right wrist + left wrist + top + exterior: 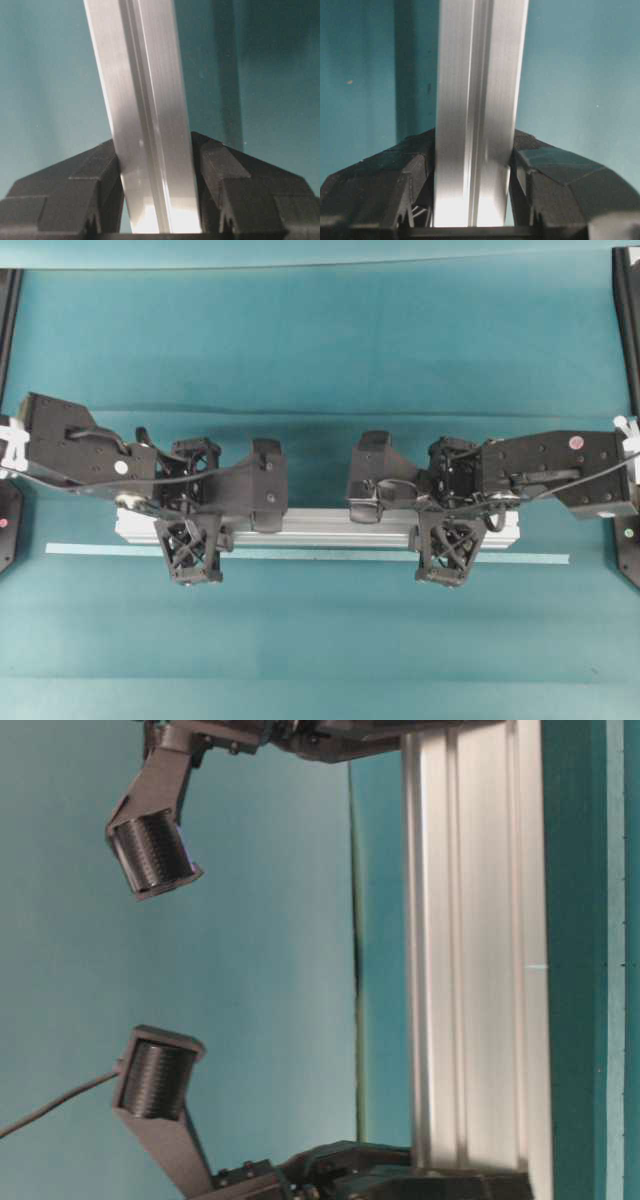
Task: Lift the metal rail with both hands.
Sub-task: 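Open both grippers to release the rail on the table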
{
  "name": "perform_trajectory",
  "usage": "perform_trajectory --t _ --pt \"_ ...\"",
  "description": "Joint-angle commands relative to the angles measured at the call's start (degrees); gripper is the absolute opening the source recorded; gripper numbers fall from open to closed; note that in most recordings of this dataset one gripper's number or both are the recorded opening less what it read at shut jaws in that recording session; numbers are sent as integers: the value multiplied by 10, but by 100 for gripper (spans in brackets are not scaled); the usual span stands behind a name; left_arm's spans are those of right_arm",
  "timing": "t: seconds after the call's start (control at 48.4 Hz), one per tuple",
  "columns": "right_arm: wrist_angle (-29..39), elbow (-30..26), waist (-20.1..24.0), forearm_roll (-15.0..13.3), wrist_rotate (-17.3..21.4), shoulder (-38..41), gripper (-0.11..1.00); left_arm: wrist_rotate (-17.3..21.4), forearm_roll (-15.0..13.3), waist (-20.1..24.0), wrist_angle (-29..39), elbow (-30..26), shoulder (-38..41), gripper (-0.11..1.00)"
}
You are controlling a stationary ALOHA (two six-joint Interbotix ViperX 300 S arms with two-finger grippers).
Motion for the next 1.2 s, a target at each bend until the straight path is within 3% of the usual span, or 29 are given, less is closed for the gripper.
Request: perform_trajectory --t 0.0,1.177 --pt "-12 4 -2 2 6 -1 39 -1 1 -4 -5 -2 3 36" --pt "-75 42 -3 1 6 39 39 3 1 7 -65 19 24 36"
